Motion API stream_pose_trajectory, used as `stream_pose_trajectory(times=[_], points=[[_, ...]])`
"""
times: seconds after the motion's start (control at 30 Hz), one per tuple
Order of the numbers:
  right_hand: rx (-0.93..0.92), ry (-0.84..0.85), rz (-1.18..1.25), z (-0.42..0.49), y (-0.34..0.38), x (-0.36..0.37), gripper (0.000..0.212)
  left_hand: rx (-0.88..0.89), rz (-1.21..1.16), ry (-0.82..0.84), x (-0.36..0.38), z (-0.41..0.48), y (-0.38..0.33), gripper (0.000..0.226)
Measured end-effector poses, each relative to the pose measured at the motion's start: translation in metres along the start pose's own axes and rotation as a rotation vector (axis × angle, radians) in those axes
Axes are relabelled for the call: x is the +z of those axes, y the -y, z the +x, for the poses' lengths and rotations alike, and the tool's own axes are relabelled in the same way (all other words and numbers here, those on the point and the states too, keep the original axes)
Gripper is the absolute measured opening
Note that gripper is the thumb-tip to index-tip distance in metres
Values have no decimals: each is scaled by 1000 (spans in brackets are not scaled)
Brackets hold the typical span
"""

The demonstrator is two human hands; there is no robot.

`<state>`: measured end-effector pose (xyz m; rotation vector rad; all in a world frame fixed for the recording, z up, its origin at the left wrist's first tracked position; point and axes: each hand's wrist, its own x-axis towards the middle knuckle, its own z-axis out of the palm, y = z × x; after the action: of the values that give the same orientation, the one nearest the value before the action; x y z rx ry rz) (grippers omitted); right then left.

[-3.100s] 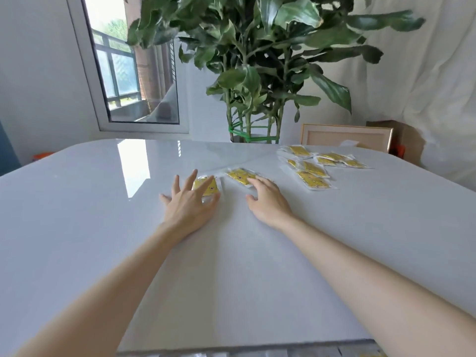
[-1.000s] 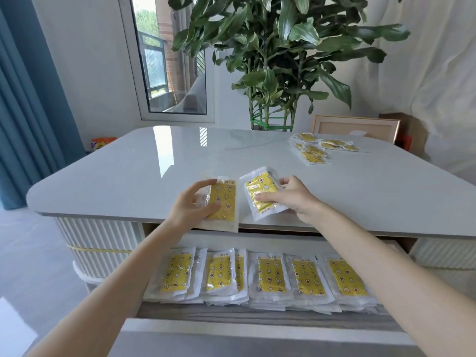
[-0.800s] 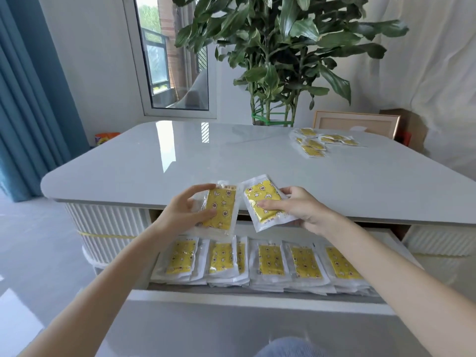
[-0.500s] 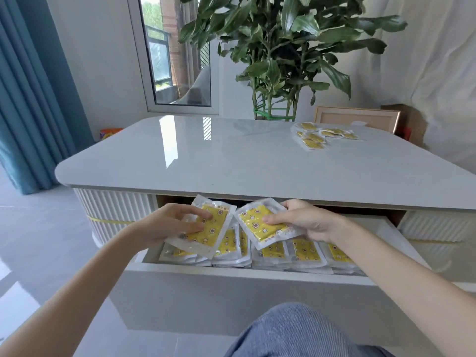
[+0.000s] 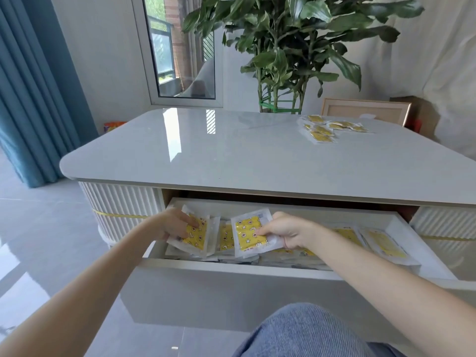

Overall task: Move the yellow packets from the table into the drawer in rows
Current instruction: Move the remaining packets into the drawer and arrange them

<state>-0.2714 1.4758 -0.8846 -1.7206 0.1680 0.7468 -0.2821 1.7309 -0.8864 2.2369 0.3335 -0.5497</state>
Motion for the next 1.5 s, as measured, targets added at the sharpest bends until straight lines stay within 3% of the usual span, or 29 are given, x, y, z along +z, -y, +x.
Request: stream_pose_trajectory(times=[0.17, 0.27, 0.4, 0.47, 0.57, 0.73, 0.8, 0.87, 0.93, 1.07, 1.2, 1.37, 1.5], points=[[34, -68, 8, 25, 3, 17, 12, 54, 298, -114, 1, 25, 6, 55], [52, -106, -33, 49, 2, 25, 39, 123, 523, -216, 5, 32, 8, 56], [44, -124, -37, 66, 4, 37, 48, 172, 689, -288, 9, 37, 15, 65], [49, -124, -57, 70, 5, 41, 47, 216, 764, -250, 11, 36, 14, 72], [45, -135, -139, 71, 3, 44, 47, 226, 778, -70, 14, 30, 7, 91], [-51, -230, -451, 65, 0, 39, 32, 188, 904, 149, 19, 24, -4, 112], [-99, -313, -645, 60, 0, 34, 32, 211, 916, 140, 20, 26, -4, 109], [-188, -328, -772, 54, -3, 29, 45, 231, 937, 116, 21, 27, -4, 106], [-288, -265, -823, 50, -6, 24, 57, 234, 943, 104, 21, 27, -6, 104], [-307, -90, -955, 42, -6, 26, 47, 236, 939, 91, 22, 28, -3, 109], [-331, -71, -938, 32, -1, 26, 41, 246, 807, 31, 18, 26, 0, 103], [-478, -129, -886, -3, 11, 15, 28, 346, 697, -157, 18, 4, -12, 60], [-583, -229, -763, -36, 23, 1, 21, 438, 530, -242, 18, -21, -28, 44]])
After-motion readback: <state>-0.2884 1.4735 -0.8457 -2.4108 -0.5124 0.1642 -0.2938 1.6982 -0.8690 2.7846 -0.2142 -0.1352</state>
